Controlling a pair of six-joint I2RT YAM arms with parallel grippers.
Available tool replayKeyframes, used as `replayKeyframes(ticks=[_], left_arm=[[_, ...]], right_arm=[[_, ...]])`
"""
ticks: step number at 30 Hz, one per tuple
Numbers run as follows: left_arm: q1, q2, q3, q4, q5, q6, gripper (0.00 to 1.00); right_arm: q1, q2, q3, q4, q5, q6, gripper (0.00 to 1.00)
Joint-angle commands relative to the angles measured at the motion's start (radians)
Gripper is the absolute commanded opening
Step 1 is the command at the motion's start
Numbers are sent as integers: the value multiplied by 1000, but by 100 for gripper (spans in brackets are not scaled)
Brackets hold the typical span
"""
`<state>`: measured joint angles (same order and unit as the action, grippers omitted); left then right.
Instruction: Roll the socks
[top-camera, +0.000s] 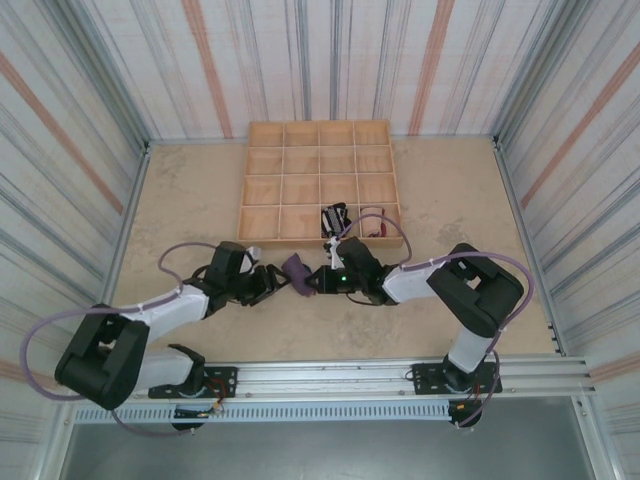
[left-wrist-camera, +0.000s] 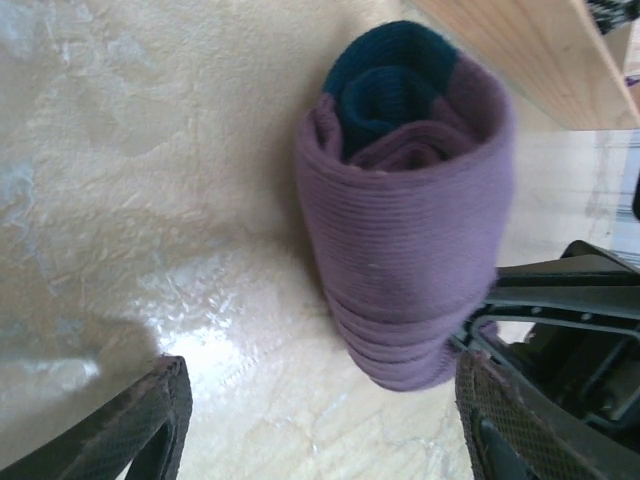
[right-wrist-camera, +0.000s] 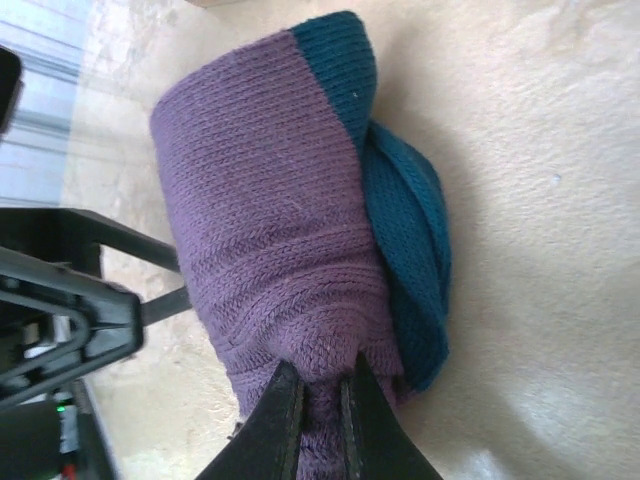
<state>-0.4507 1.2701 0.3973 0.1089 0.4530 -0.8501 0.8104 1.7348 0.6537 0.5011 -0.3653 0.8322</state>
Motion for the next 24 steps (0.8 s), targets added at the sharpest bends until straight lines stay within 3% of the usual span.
replayKeyframes(ticks=[1,9,14,18,24], left_arm=[[5,62,41,81,0,32,70],[-10,211,71,256,0,4,67],[-21,273,85,275,-7,-4,48],[-30,303,82,286,-14,-8,38],[-40,341,87,269,3,42,16]], right_arm=[[-21,55,-11,-170,-55,78,0],[-30,89,17,-208,-49,100,0],[-36,95,16,-202,-54,125,0],[-40,87,24,-215,-61,143,1],[-54,9,53,-304,-74,118,18]])
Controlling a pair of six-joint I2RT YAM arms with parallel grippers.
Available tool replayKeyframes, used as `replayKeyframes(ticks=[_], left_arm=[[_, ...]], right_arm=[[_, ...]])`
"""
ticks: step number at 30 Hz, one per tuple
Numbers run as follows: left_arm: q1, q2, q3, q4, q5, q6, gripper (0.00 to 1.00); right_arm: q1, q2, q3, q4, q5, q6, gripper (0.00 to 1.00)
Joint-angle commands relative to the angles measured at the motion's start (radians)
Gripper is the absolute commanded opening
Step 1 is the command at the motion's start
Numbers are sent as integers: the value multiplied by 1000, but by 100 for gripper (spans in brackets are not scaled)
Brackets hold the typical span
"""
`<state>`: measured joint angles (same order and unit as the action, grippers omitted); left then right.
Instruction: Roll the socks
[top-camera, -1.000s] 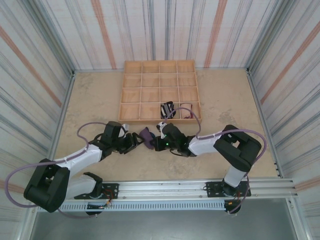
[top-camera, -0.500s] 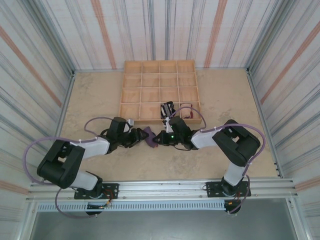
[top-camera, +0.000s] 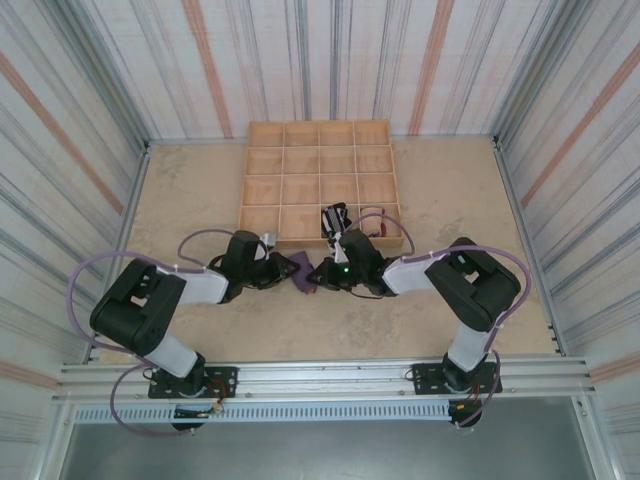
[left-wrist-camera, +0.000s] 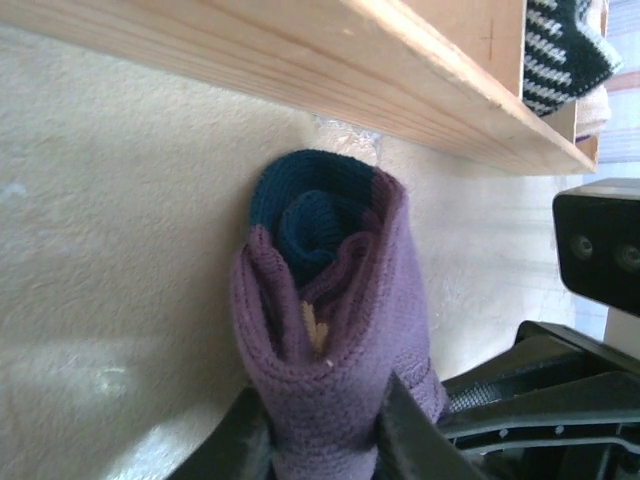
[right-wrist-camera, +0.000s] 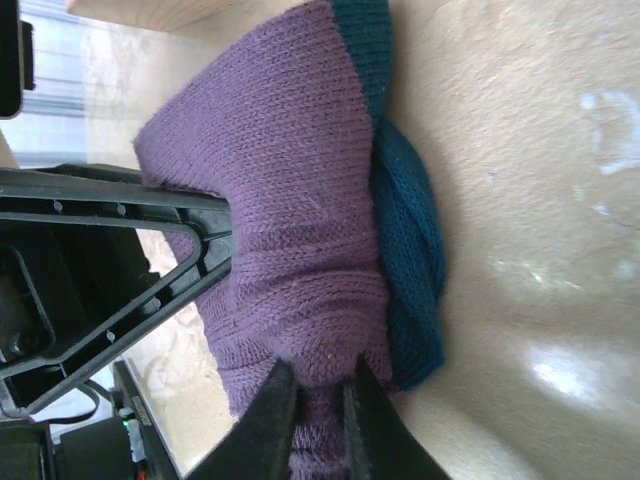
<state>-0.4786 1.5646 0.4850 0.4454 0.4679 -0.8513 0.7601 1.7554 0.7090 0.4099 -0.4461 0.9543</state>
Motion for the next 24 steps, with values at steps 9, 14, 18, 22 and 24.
replayKeyframes(ticks=[9,14,18,22,24], left_arm=[[-14,115,46,-137,36,150,10],[-27,141,71,-160,39,177,10],[-41,166,81,-158,35,176,10],[-48,195,83,-130,38,160,10],[-48,207,82,-118,41,154,10]], right_arm=[[-54,-99,151,-538,23,-203,56],[-81,-61,200,-575,7,-277,68],[-96,7,230,-534,-47,-325,68],[-96,58,228,-498,-33,-354,65],[-96,75,215,-484,-30,-351,59]])
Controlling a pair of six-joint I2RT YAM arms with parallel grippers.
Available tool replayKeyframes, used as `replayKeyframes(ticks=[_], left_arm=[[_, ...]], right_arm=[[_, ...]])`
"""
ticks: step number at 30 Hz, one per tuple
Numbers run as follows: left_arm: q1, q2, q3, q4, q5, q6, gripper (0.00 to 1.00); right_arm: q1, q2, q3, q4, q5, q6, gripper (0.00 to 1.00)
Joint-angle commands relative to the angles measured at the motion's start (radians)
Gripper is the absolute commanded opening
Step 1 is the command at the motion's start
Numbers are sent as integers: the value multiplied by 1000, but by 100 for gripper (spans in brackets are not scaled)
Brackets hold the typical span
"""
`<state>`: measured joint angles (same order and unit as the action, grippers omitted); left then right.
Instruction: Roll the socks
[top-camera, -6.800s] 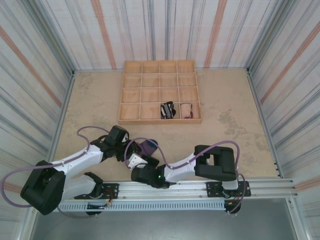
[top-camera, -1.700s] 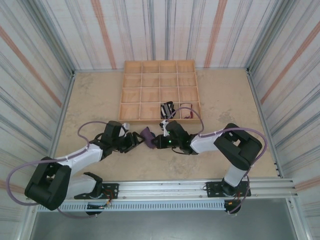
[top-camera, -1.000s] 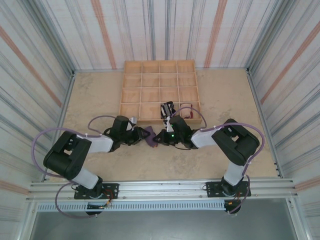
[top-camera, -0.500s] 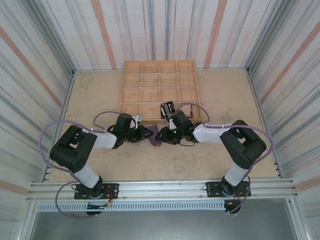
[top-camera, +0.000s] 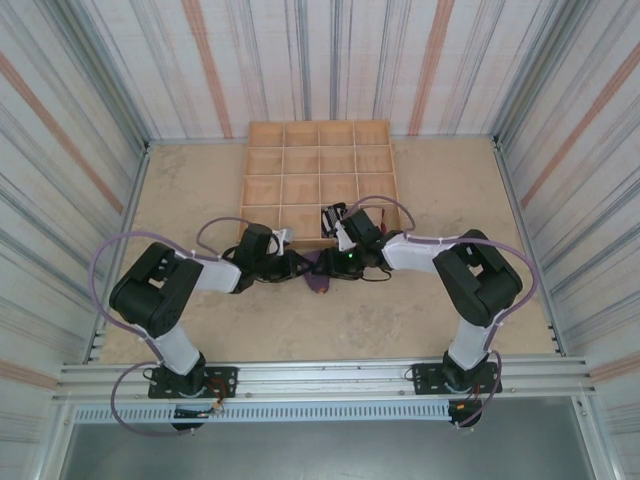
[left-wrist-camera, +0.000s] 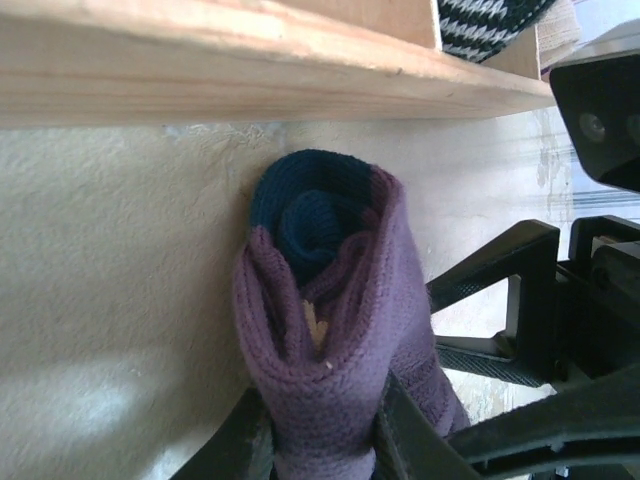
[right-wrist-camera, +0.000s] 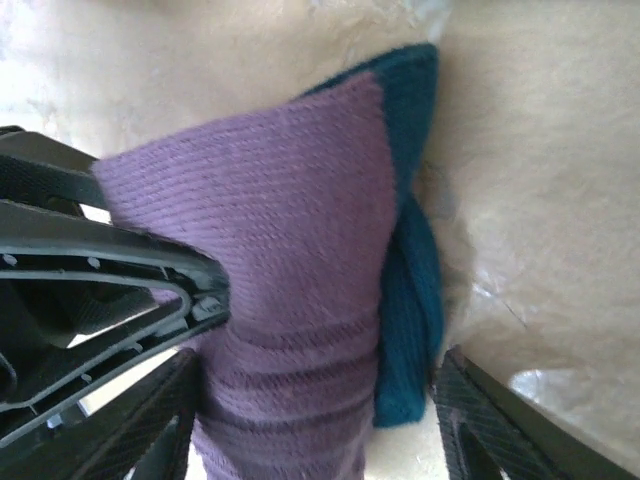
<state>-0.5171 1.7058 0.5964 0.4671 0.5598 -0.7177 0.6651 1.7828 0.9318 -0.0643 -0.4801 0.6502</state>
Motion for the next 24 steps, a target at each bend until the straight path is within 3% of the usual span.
replayKeyframes(ticks=[1,6,8,13,18,24], left_arm=[[-9,70,-28,-136,-49,20,10],[-10,79,-17,-136,-43,20,10],[-9,79,-18,-134,-44,18,12],[-8,25,-39,-142,-57,3,32],[-2,-85,-8,-280,-68,59,62],[52,-270,5,-423,-71,76,74]], right_arm=[[-2,53,-15,0,3,-43,54],[12,67,-71,63,-8,-17,41],[16,71,-94,94,-14,0,28],[17,47,-125,135,-17,34,0],[17,4,-113,98,-13,52,0],[17,-54,-82,41,-10,95,0]])
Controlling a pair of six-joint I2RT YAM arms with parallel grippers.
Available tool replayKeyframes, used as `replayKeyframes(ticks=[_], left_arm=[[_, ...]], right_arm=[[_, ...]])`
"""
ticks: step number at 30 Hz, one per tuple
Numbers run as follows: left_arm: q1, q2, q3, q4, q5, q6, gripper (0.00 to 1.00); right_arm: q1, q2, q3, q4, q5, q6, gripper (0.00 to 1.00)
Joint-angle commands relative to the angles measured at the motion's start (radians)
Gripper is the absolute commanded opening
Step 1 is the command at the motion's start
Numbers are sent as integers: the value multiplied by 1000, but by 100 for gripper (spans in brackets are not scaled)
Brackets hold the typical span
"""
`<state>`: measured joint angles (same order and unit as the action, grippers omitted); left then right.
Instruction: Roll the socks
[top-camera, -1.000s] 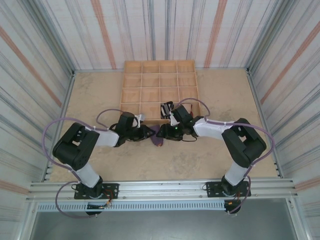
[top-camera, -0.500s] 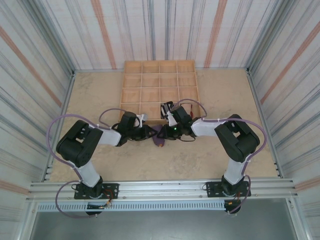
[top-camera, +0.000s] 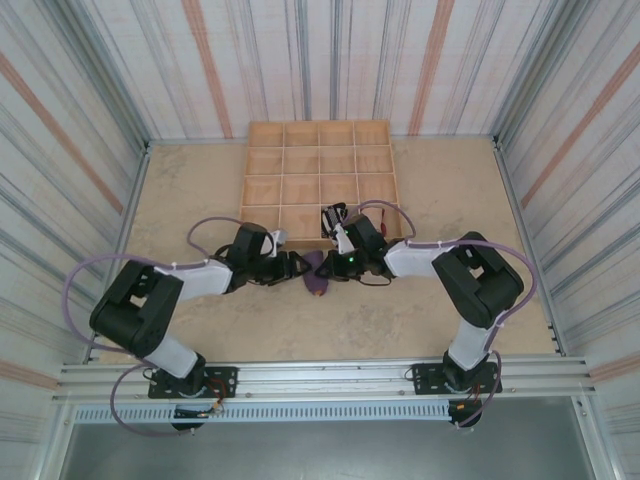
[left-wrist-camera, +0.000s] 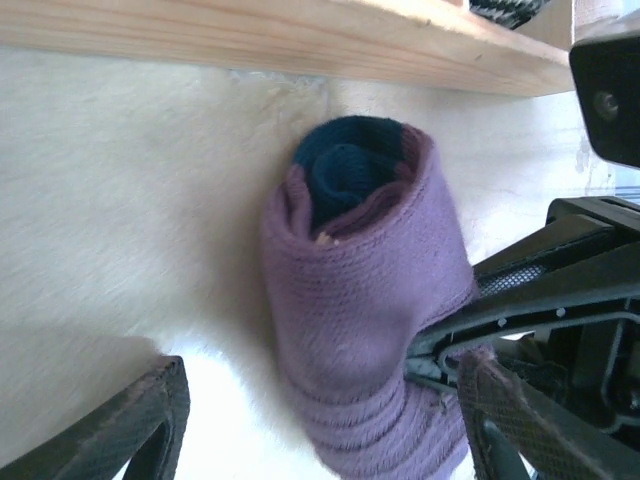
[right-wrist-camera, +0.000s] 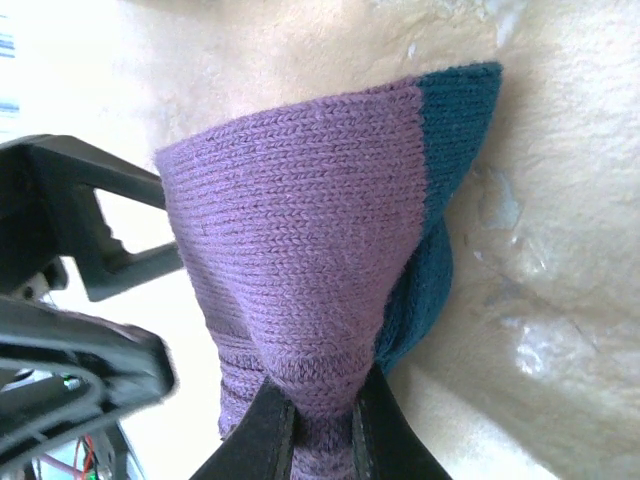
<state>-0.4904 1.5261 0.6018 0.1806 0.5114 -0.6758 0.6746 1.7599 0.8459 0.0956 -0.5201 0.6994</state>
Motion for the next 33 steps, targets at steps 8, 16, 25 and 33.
replayKeyframes(ticks=[8,16,25,33], left_arm=[[86,-347,48,-504,-86,145,98],[144,-546,48,-702,-99,89,99],[163,-598,115,-842,-74,112,99],[165,-647,95,-848,-60,105,99]], right_arm=[[-3,-129,130,-273,54,137,0],[-31,-31,340,-358,-1,216,0],[-71,205,591,-402,-78,289,0],[-89,382,744,-410,-119,342,0]])
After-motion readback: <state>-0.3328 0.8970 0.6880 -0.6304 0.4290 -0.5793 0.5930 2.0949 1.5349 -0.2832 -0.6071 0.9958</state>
